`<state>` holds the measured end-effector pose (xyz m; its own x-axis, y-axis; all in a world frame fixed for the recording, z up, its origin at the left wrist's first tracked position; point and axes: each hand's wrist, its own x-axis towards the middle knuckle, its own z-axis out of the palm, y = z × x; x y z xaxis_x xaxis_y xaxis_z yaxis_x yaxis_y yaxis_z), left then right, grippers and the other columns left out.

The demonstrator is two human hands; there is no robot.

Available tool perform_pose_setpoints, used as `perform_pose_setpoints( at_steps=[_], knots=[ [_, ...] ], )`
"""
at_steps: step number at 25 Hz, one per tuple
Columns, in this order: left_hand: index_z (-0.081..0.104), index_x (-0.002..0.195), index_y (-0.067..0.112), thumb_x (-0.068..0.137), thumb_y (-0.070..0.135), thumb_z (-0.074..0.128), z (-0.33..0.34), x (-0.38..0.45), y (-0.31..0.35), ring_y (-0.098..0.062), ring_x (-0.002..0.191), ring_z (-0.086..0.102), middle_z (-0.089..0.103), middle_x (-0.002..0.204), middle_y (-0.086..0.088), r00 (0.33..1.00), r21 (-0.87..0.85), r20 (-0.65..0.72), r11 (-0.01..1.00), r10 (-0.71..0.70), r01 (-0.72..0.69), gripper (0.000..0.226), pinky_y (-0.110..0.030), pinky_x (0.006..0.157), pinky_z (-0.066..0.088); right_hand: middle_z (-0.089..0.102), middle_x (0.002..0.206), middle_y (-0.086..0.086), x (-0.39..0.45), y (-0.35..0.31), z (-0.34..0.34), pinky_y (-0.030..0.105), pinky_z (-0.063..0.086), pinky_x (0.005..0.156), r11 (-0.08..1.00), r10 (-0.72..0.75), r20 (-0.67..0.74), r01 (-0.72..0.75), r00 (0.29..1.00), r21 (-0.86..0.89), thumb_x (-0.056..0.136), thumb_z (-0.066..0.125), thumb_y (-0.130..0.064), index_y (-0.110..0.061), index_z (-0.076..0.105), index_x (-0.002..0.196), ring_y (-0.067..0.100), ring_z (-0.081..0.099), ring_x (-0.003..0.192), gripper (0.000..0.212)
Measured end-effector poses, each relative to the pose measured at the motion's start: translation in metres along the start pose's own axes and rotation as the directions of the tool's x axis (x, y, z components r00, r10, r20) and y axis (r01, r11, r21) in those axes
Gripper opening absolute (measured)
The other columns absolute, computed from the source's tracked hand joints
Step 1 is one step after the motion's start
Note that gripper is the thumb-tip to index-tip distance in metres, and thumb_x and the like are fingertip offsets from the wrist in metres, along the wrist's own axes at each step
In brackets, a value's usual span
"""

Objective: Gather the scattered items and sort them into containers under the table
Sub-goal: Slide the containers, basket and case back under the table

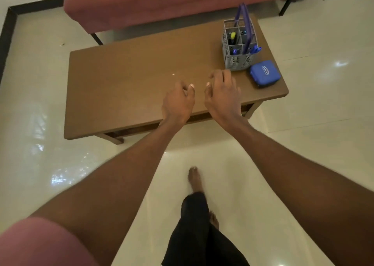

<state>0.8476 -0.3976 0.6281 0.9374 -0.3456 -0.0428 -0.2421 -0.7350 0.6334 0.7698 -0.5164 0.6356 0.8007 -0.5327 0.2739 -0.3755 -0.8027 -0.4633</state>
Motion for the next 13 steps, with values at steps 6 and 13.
perform_pose_setpoints(
  at_steps=[6,13],
  knots=[
    [0.065,0.107,0.018,0.092,0.066,0.046,0.067,0.086,0.029,-0.028,0.099,0.065,0.069,0.106,-0.005,0.988,-0.116,0.154,0.993,-0.020,0.038,0.054,-0.042,0.086,0.053,0.053,0.124,0.008,0.069,0.083,0.004,0.035,0.049,0.083,0.969,0.247,0.020,-0.248,0.969,0.013,0.100,0.057,-0.027,-0.017,0.055,0.123,0.024,0.056,0.103,0.025],
    [0.063,0.124,0.022,0.095,0.056,0.060,0.140,0.178,0.091,-0.024,0.106,0.058,0.053,0.121,-0.005,0.970,-0.063,0.232,0.996,0.076,-0.063,0.045,-0.036,0.091,0.050,0.049,0.135,0.014,0.130,0.186,0.041,0.040,0.046,0.094,0.843,0.537,0.060,-0.534,0.841,-0.060,0.093,0.070,-0.034,-0.014,0.054,0.130,0.033,0.053,0.118,0.045]
  ],
)
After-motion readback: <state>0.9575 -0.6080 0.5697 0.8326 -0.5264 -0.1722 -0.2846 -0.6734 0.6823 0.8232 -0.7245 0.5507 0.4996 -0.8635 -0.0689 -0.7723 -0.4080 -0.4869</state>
